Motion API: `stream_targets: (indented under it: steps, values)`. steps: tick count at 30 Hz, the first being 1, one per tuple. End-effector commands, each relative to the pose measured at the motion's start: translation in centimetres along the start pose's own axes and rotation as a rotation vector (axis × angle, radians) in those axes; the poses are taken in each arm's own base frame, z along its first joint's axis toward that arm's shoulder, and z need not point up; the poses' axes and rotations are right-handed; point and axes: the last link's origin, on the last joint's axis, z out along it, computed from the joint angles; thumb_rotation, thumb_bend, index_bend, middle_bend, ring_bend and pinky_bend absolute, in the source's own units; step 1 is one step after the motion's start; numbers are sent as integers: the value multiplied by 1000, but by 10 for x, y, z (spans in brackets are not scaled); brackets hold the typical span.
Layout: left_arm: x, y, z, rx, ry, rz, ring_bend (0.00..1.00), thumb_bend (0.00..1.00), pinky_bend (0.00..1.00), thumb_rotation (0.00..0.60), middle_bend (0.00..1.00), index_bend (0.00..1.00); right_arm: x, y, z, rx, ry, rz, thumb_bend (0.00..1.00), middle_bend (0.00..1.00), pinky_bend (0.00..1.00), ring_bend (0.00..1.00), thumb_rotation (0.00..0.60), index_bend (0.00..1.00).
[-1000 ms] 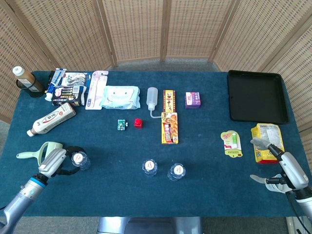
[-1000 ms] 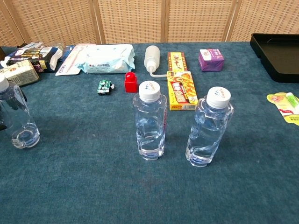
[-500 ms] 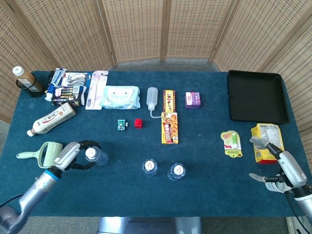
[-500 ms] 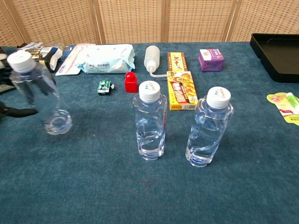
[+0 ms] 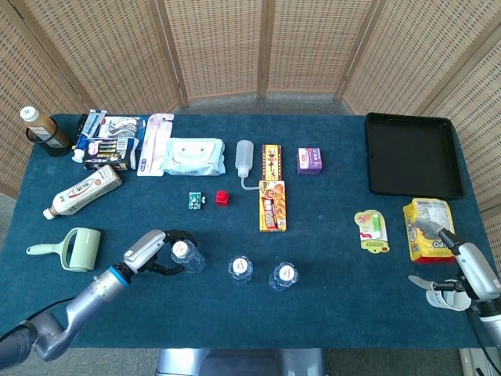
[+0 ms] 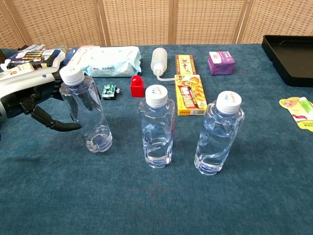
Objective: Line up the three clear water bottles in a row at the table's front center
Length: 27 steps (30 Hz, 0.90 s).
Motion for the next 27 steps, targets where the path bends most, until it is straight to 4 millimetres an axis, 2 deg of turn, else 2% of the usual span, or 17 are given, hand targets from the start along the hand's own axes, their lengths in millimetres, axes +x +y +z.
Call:
stream_targets:
  steps: [1, 12, 27]
  values:
    - [-3, 2, 4, -4, -14, 15, 371, 320, 499, 600, 495, 583, 0, 1, -1, -2, 4, 0, 107, 224, 281, 231, 600, 150]
    - [-16, 3, 16, 4, -42, 54, 371, 316, 499, 600, 496, 583, 7, -1, -5, -4, 98, -84, 107, 224, 264, 231, 600, 153]
    - [-28, 2, 21, 0, -73, 51, 371, 293, 498, 600, 496, 583, 7, 0, -5, -15, 104, -102, 106, 224, 262, 231, 600, 155]
